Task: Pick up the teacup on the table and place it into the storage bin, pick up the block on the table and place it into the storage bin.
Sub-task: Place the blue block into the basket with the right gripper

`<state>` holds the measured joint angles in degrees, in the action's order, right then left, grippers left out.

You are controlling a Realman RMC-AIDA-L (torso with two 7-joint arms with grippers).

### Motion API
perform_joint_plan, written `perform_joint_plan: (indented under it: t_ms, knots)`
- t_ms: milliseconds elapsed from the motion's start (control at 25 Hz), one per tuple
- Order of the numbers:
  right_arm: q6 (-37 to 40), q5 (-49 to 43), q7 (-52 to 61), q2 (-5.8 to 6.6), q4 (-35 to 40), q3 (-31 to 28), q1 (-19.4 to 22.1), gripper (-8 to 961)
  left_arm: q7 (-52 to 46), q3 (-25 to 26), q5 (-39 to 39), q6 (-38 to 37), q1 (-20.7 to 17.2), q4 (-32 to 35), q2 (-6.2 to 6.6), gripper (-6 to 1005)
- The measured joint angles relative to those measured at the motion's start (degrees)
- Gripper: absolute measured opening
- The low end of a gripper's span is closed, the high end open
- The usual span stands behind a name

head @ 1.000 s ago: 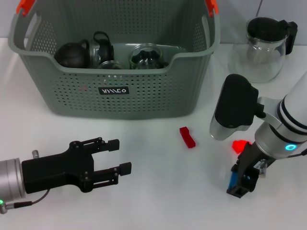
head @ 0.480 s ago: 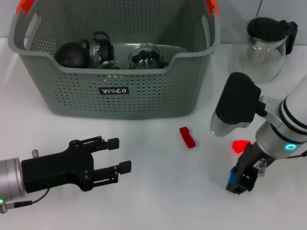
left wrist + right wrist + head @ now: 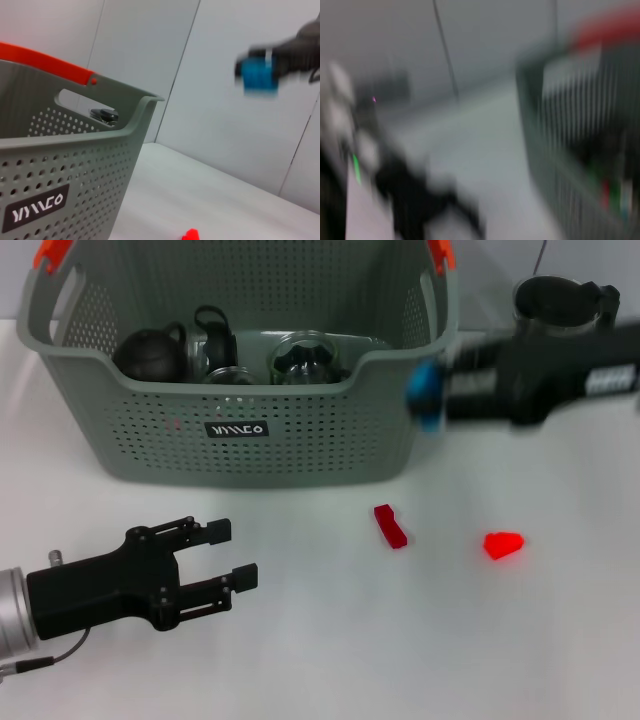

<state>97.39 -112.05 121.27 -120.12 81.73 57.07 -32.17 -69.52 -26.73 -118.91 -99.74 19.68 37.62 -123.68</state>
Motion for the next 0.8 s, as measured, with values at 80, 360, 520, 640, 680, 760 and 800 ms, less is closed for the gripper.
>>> perform_joint_plan:
  t_ms: [80, 360, 520, 640, 680, 760, 800]
  knots:
    - [-1.3, 7.2, -3.0, -0.07, -2.8, -3.7, 0.3, 440, 0.0, 0.1, 0.0, 0.0, 0.0, 0.0, 0.01, 725]
    - [-20.9, 12.1, -5.1, -0.03, -15.8, 1.8, -6.1, 448, 0.0, 0.2, 0.0, 0.3, 0.7, -0.7, -0.18, 725]
    - [-30.7, 1.9, 1.3, 0.04, -19.3, 8.0, -15.3, 453, 0.0, 0.2, 0.0, 0.4, 0.9, -1.1, -0.18, 725]
    - [-35.2, -9.0, 8.5, -0.05, -21.5, 11.2, -22.9, 456, 0.0, 0.2, 0.0, 0.5, 1.0, -1.4, -0.26, 726]
    - [-36.4, -12.2, 10.4, -0.09, -22.8, 11.9, -25.3, 457, 0.0, 0.2, 0.0, 0.5, 1.0, -1.4, -0.28, 726]
    - [-38.7, -17.5, 13.8, -0.1, -27.1, 12.5, -30.3, 459, 0.0, 0.2, 0.0, 0.6, 1.1, -1.4, -0.31, 726]
    - [-39.5, -19.5, 15.0, -0.09, -29.2, 12.6, -32.2, 460, 0.0, 0.2, 0.0, 0.6, 1.2, -1.5, -0.32, 726]
